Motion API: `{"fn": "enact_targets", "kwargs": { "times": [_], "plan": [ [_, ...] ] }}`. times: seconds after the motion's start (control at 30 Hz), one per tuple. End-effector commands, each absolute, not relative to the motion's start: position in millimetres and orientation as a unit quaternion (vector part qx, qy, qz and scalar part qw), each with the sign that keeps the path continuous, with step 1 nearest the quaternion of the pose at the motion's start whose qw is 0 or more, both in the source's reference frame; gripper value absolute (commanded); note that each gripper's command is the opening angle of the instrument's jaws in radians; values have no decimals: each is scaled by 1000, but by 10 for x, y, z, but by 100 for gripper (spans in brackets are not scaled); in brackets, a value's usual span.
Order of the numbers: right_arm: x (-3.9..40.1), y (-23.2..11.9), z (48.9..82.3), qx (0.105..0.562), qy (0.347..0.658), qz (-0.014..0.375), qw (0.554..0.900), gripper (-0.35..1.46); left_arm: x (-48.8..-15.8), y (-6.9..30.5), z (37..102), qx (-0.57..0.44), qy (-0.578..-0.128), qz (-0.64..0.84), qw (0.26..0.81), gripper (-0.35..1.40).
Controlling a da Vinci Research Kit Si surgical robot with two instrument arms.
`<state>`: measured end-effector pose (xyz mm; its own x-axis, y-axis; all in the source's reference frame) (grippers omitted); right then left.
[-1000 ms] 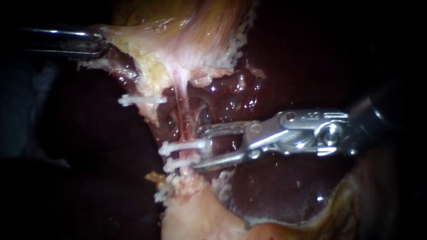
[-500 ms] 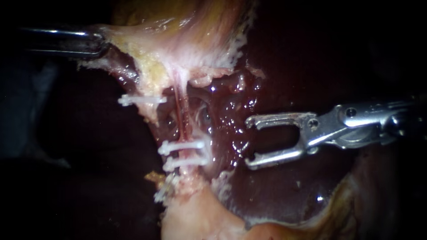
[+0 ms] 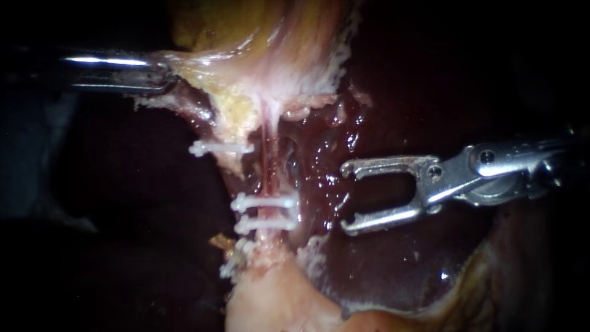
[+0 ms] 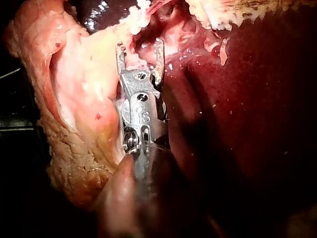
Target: Going back second clip right tube
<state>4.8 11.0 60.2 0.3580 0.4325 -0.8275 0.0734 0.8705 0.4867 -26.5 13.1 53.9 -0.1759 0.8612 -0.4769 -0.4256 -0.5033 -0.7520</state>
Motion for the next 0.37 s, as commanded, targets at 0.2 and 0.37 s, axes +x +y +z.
{"fn": "enact_targets", "kwargs": {
  "times": [0.2, 0.37],
  "plan": [
    [48, 111, 601, 228, 555, 114, 792, 50, -269, 129, 543, -465, -234, 732, 439, -35],
    [48, 111, 601, 228, 555, 114, 792, 50, -267, 130, 542, -465, -235, 732, 438, -35]
  ]
}}
